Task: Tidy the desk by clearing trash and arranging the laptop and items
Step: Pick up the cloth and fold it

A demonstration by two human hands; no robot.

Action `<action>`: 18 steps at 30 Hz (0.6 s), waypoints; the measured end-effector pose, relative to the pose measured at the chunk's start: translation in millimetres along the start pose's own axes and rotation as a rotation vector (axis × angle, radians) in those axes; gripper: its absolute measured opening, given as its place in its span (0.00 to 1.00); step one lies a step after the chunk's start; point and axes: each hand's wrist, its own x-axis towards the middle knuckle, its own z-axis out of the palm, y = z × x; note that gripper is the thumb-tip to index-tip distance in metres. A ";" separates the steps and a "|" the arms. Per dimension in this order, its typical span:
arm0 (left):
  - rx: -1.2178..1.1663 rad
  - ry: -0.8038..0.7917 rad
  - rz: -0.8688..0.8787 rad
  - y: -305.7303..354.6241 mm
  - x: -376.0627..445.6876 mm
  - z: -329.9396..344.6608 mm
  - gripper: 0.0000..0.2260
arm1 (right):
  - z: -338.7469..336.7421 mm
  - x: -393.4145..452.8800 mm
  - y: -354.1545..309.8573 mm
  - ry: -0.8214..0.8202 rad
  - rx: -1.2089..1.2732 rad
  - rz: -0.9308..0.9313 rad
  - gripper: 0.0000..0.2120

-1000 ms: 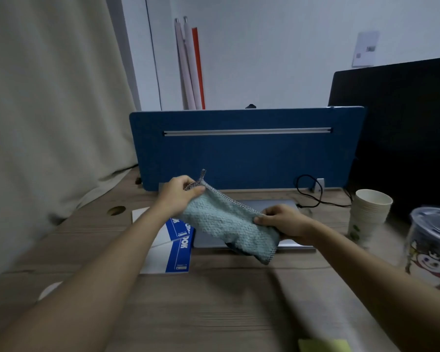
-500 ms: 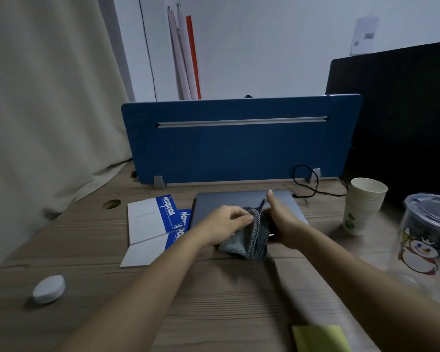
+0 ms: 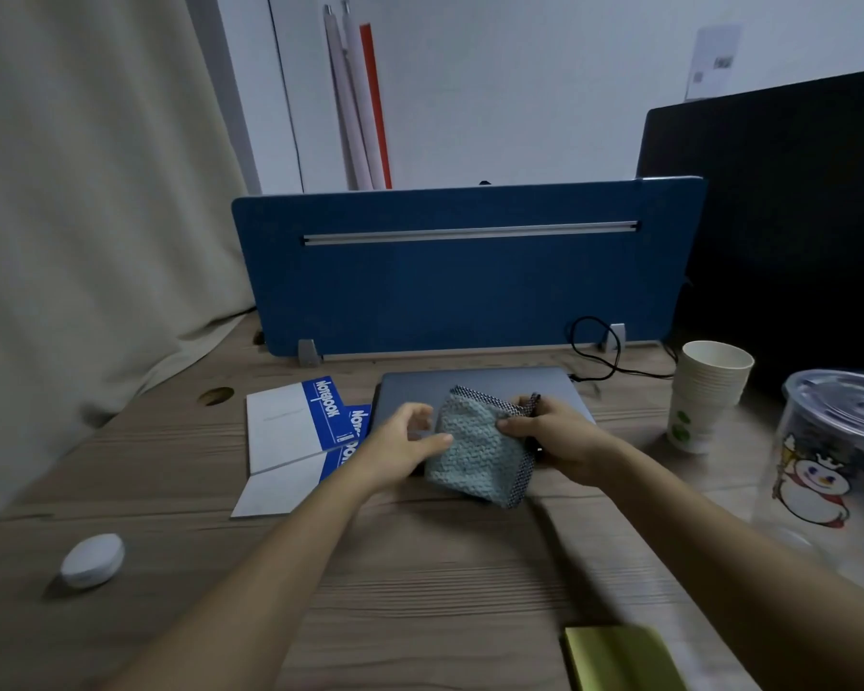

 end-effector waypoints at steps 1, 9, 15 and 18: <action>-0.057 -0.034 -0.020 -1.6 -2.1 0.1 0.25 | 1.2 -0.7 -1.6 -0.017 0.022 -0.010 0.05; -0.289 0.018 -0.019 -14.5 -22.2 -25.0 0.10 | 25.7 5.4 -5.7 -0.041 0.029 -0.016 0.08; -0.420 0.143 -0.169 -35.8 -43.1 -79.8 0.09 | 82.3 25.2 -2.9 -0.133 0.099 0.003 0.12; -0.433 0.208 -0.227 -53.0 -59.8 -115.8 0.11 | 125.3 39.4 -6.3 -0.165 0.146 0.037 0.16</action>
